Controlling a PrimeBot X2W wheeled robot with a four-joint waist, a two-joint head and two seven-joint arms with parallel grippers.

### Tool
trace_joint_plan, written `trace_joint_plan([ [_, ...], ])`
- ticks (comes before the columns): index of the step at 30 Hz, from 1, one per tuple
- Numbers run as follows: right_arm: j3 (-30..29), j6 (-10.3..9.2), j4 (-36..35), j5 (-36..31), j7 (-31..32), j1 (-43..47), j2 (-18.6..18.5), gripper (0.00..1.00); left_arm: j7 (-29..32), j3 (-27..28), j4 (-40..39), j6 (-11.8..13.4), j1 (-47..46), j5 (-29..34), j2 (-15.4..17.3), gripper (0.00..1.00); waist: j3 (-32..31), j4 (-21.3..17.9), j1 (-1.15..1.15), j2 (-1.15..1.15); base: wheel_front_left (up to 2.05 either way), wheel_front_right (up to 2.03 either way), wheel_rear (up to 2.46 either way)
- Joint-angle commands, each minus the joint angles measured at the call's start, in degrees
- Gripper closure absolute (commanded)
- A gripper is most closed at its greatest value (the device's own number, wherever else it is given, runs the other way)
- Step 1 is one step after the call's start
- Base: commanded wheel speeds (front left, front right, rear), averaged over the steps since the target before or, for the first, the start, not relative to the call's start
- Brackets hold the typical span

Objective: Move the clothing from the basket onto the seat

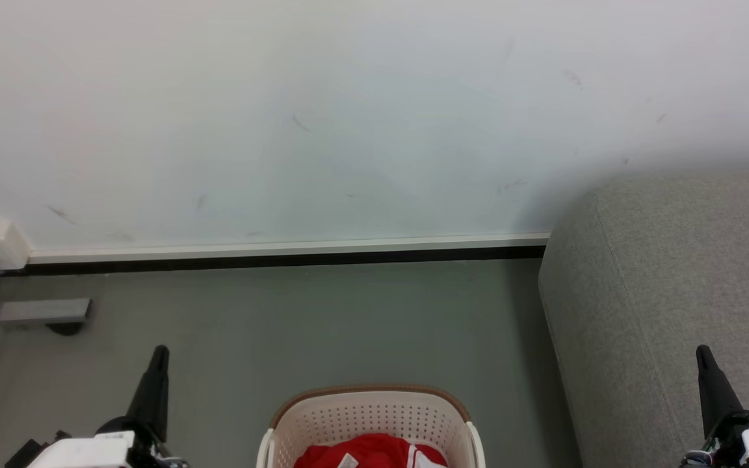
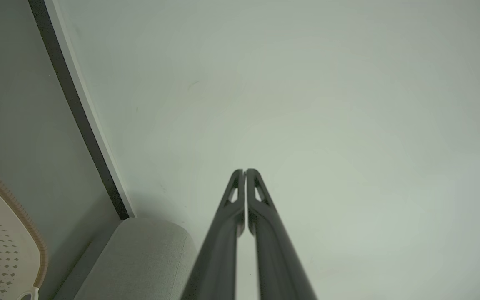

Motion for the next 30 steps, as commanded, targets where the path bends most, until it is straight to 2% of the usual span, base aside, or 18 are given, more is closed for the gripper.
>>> trace_joint_plan([
  [1,-0.1,-0.13,0.1,0.1,0.1,-0.8,-0.4,1.00,0.2,0.1,-0.2,-0.3,-0.4,-0.8,0.1,1.00,0.0,0.0,0.00,0.00,0.00,0.00,0.00],
  [30,-0.1,-0.13,0.1,0.1,0.1,-0.8,-0.4,1.00,0.2,0.1,-0.2,-0.3,-0.4,-0.8,0.1,1.00,0.0,0.0,0.00,0.00,0.00,0.00,0.00],
])
